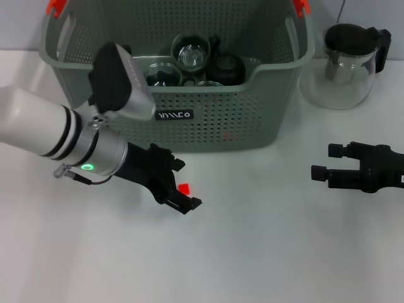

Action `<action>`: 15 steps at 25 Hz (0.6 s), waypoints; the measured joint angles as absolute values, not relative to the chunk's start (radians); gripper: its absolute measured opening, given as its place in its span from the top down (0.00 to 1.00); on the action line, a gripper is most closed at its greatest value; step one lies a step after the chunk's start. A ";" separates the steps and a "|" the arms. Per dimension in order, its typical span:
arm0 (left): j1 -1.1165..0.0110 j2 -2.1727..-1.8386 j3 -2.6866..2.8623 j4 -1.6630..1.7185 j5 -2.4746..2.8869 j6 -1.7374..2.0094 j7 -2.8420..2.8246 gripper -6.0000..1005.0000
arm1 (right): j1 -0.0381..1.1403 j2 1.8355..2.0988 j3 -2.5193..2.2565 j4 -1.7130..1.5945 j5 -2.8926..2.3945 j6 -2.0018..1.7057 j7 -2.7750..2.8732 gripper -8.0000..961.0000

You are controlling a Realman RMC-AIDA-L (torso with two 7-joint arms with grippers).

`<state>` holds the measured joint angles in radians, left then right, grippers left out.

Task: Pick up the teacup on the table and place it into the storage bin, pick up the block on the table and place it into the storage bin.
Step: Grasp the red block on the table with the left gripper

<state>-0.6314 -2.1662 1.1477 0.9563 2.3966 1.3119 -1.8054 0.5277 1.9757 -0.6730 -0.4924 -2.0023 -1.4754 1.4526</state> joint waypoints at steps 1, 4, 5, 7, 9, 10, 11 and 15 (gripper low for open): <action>-0.633 -2.167 1.165 0.956 2.403 1.299 -1.816 0.07 | 0.528 1.976 -0.673 -0.492 -2.002 -1.474 1.453 0.03; -0.636 -2.167 1.217 0.957 2.409 1.258 -1.843 0.07 | 0.529 1.976 -0.671 -0.492 -2.002 -1.473 1.453 0.03; -0.638 -2.167 1.229 0.957 2.409 1.248 -1.849 0.07 | 0.529 1.976 -0.671 -0.492 -2.002 -1.472 1.453 0.03; -0.641 -2.167 1.246 0.956 2.410 1.238 -1.855 0.09 | 0.531 1.976 -0.670 -0.492 -2.002 -1.472 1.453 0.03; -0.645 -2.168 1.255 0.954 2.415 1.231 -1.858 0.15 | 0.531 1.977 -0.670 -0.492 -2.002 -1.472 1.453 0.03; -0.647 -2.168 1.257 0.953 2.422 1.226 -1.862 0.18 | 0.531 1.977 -0.670 -0.492 -2.002 -1.471 1.453 0.03; -0.650 -2.169 1.258 0.952 2.430 1.222 -1.866 0.21 | 0.531 1.977 -0.670 -0.492 -2.002 -1.471 1.453 0.03; -0.657 -2.171 1.279 0.942 2.469 1.197 -1.889 0.31 | 0.531 1.979 -0.670 -0.492 -2.002 -1.469 1.451 0.03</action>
<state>-0.6571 -2.1711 1.2792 0.9416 2.4685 1.1970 -1.8891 0.5308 1.9787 -0.6703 -0.4924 -2.0017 -1.4690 1.4513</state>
